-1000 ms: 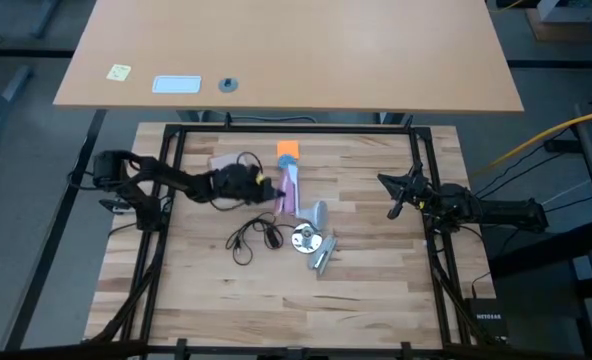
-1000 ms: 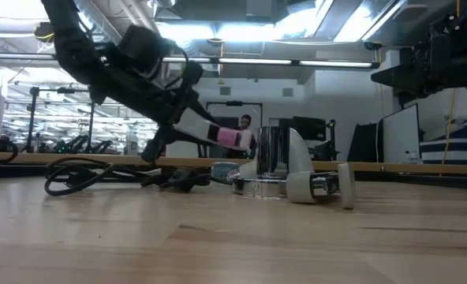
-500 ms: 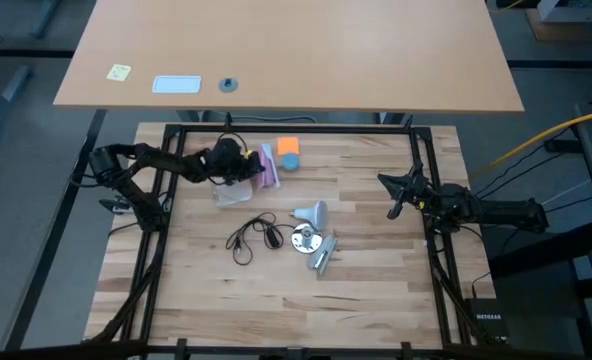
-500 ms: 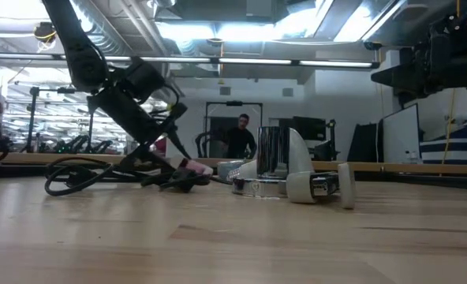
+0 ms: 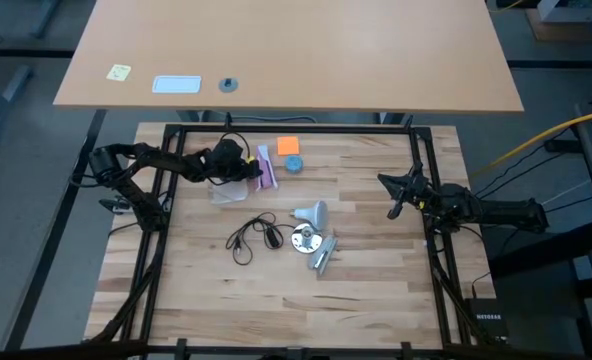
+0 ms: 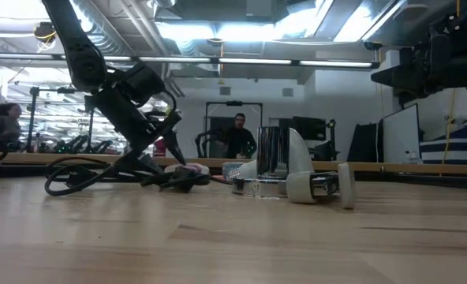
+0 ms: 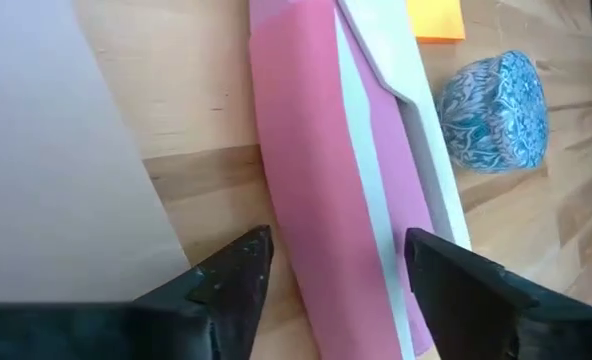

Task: Screw lightbulb
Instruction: Put the pink stapler on the top of the table, then move the gray stapler to the top right

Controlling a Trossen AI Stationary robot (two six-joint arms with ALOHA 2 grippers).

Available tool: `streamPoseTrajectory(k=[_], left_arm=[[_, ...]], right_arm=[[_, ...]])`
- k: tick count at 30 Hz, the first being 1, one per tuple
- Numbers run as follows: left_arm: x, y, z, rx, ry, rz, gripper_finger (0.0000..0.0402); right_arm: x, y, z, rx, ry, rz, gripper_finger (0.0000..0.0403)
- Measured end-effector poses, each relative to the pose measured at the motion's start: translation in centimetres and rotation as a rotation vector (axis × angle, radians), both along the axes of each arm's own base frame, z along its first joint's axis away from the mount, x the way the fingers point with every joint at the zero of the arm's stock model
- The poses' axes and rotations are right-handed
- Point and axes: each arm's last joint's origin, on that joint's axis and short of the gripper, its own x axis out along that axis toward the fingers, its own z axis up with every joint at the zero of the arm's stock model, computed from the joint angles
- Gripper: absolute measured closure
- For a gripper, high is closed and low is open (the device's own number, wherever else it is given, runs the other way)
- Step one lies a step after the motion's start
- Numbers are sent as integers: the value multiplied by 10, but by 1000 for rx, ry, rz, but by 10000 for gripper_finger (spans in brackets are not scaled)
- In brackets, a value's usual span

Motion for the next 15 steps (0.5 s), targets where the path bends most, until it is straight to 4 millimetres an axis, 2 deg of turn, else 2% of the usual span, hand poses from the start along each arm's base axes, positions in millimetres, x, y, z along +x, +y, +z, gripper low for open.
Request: streamPoseTrajectory(k=[7, 15], left_arm=[[0, 7, 4, -12, -83, 84, 148], [4, 13, 22, -1, -277, 4, 147]], right_arm=[[0, 0, 0, 0, 0, 0, 380], [0, 0, 0, 2, -1, 6, 275]])
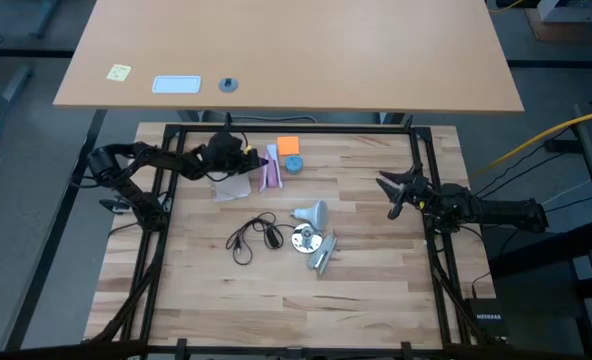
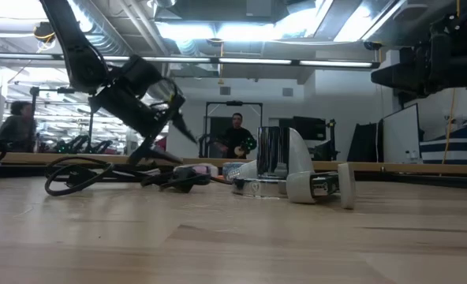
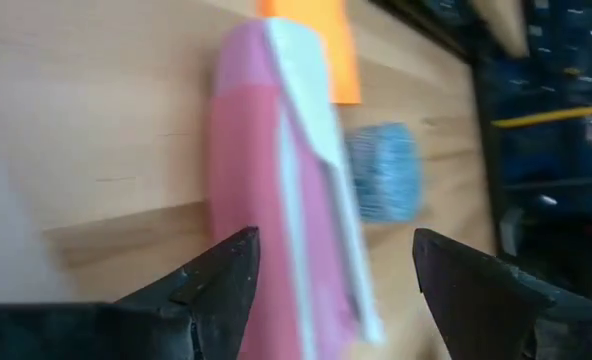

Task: Screw lightbulb
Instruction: Move the gray stapler to the top right

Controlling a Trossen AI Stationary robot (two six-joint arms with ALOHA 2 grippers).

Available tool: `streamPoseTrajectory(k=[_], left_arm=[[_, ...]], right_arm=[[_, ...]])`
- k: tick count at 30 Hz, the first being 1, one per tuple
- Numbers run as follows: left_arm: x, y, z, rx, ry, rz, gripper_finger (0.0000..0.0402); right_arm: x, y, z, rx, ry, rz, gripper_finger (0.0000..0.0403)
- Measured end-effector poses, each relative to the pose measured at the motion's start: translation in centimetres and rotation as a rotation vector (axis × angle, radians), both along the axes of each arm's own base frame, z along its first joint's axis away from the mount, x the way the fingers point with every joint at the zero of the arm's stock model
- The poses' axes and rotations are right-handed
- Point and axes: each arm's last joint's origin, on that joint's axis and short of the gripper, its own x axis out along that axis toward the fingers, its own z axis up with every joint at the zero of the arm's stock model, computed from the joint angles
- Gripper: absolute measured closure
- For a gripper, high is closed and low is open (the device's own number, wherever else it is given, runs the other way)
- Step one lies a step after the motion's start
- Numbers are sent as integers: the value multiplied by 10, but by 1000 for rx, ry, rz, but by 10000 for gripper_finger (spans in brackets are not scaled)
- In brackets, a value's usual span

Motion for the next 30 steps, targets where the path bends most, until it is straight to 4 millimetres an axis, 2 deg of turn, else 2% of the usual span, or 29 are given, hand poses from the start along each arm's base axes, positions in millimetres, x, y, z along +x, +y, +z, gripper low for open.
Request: streamPoseTrajectory(k=[4, 9, 15, 24, 30], left_arm=[[2, -3, 12, 21, -69, -73, 147], [3, -8, 27, 66, -135, -154, 147], [7, -19, 39, 59, -213, -230, 147], [22, -38, 53, 134, -309, -342, 147], [24, -37, 61, 289, -346, -296, 147]], right_arm=[[2, 4, 0, -7, 1, 148, 239], [6, 10, -5, -4, 53, 361, 229], [13, 12, -12, 70, 123, 424, 229], [31, 14, -6, 35, 75, 496, 256], [49, 15, -10, 16, 234, 528, 260]])
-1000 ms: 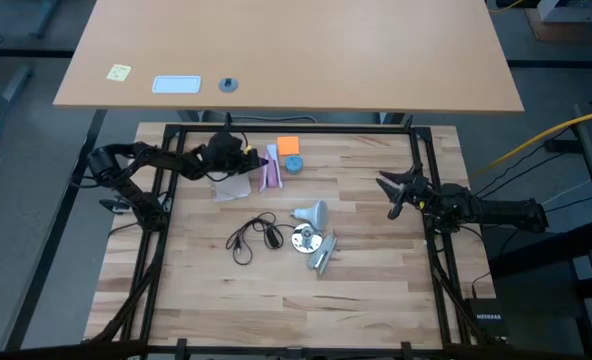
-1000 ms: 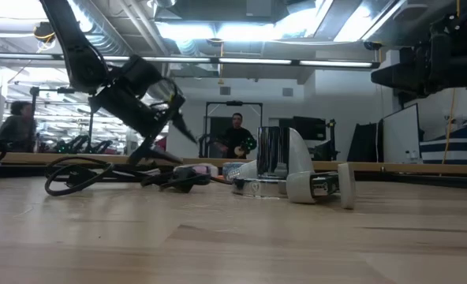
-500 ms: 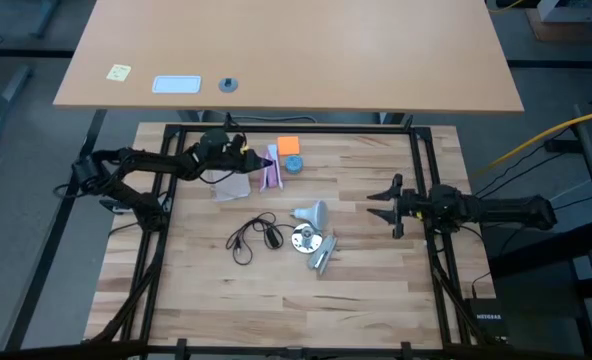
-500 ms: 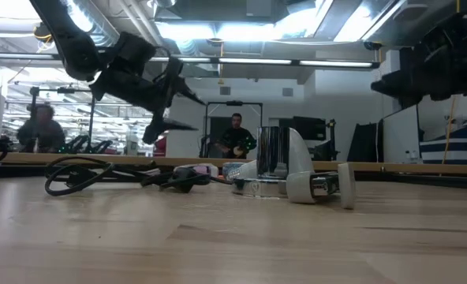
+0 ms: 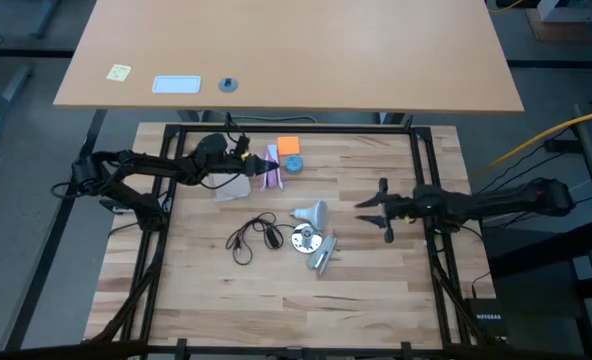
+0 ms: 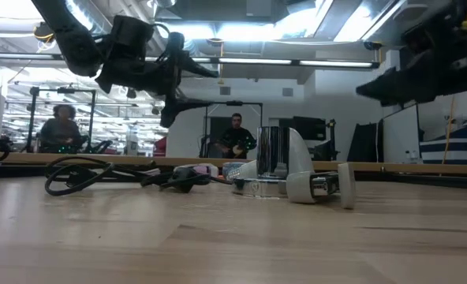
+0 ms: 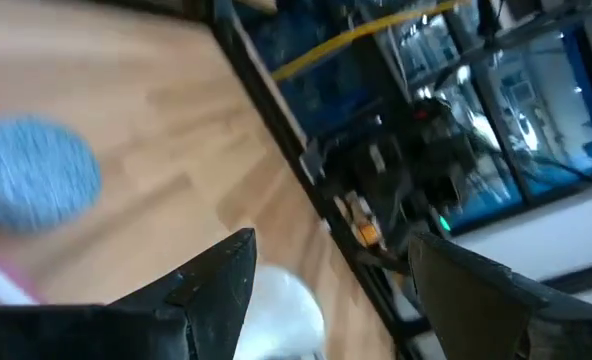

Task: Screw lightbulb
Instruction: Move the gray stapler to the top right

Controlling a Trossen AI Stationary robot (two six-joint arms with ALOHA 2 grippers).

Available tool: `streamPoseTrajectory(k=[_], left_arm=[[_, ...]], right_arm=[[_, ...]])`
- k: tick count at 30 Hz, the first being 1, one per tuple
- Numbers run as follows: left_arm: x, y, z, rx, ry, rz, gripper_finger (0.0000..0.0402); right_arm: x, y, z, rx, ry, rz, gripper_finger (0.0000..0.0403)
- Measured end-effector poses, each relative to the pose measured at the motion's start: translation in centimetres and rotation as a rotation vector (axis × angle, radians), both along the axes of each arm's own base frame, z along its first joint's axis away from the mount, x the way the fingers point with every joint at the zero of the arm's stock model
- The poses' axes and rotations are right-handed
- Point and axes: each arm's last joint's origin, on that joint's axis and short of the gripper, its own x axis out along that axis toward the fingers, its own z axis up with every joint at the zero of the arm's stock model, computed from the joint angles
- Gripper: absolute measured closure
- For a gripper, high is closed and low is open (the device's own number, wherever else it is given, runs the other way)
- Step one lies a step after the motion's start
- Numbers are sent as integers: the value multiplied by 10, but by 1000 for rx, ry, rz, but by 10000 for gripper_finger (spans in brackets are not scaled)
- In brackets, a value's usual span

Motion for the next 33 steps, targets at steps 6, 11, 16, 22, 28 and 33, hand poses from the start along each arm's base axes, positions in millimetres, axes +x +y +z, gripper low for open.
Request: streamPoseTrajectory(k=[6, 11, 16, 22, 28, 33], left_arm=[[6, -9, 2, 149, 11, 57, 147], [10, -18, 2, 224, 23, 30, 147], [12, -26, 0, 290, 49, -9, 147], [14, -32, -4, 351, 94, -39, 147], [13, -32, -7, 366, 127, -44, 147], [13, -33, -9, 382, 149, -49, 147]], right_arm=[[31, 1, -2, -41, 158, 42, 260], [61, 3, -9, -44, 277, 149, 260], [91, 11, -10, 18, 324, 345, 260], [119, 38, -7, 11, 337, 476, 260], [126, 60, -20, -37, 481, 425, 260], [127, 66, -30, -20, 561, 268, 260]])
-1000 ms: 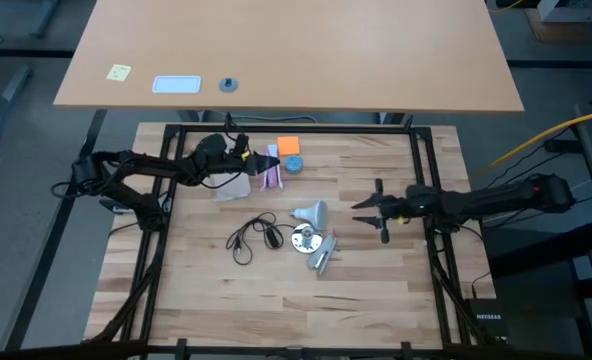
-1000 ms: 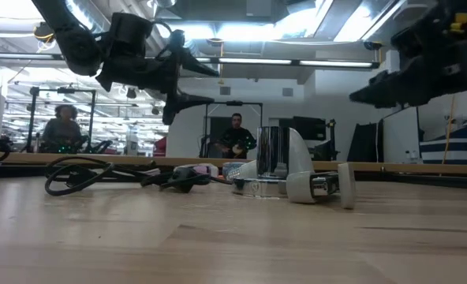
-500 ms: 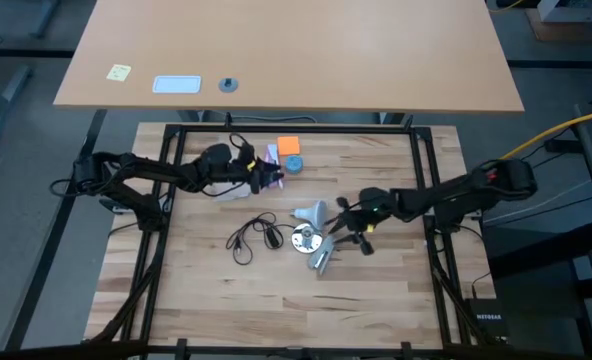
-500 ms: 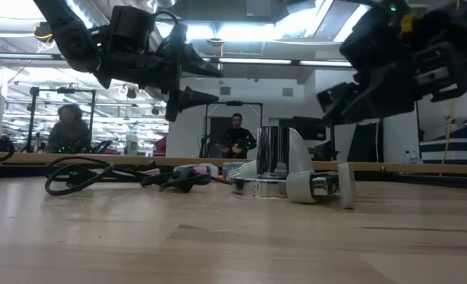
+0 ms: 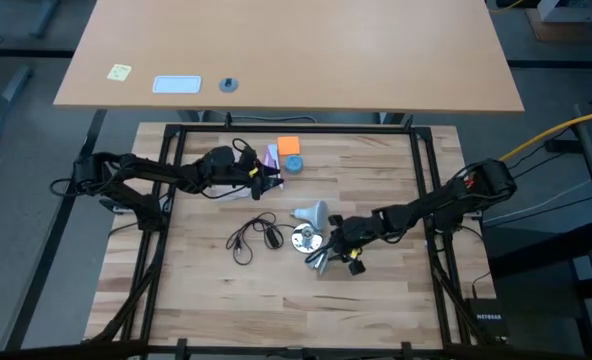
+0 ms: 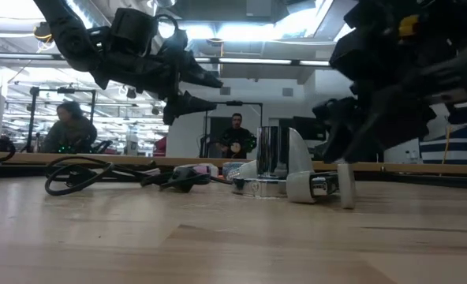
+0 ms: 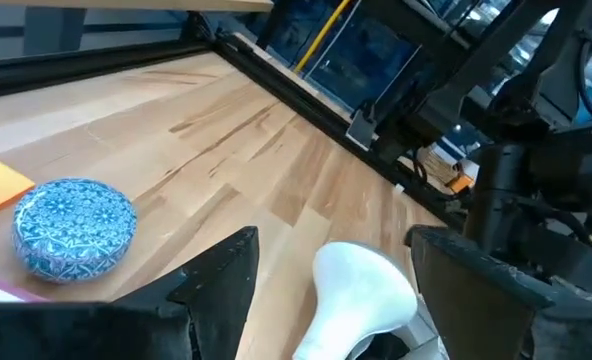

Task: Screw lightbulb
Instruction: Move the gray stapler to the top right

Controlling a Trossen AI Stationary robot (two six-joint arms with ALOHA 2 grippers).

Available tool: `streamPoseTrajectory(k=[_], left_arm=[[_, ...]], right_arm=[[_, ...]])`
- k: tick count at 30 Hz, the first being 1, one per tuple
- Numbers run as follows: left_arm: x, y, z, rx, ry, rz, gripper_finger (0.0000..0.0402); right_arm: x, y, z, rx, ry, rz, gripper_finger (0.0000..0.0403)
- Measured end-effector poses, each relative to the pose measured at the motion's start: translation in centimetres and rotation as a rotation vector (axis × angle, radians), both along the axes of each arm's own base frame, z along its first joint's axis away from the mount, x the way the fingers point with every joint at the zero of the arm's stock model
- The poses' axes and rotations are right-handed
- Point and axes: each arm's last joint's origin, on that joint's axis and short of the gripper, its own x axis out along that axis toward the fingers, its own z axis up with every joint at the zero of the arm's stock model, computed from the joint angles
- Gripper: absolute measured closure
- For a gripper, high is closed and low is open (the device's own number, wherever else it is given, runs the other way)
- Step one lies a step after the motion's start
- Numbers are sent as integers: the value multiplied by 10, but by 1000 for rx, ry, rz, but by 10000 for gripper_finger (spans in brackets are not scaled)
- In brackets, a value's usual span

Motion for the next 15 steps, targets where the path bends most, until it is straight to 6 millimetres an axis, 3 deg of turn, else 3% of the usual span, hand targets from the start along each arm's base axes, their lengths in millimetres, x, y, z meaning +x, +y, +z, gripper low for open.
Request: streamPoseTrajectory(k=[7, 15], left_arm=[[0, -3, -3, -10, 33, -6, 147], [2, -8, -4, -15, 41, -27, 147]], right_arm=[[0, -1, -5, 109, 81, -143, 260], [-11, -2, -13, 124, 257, -146, 260]])
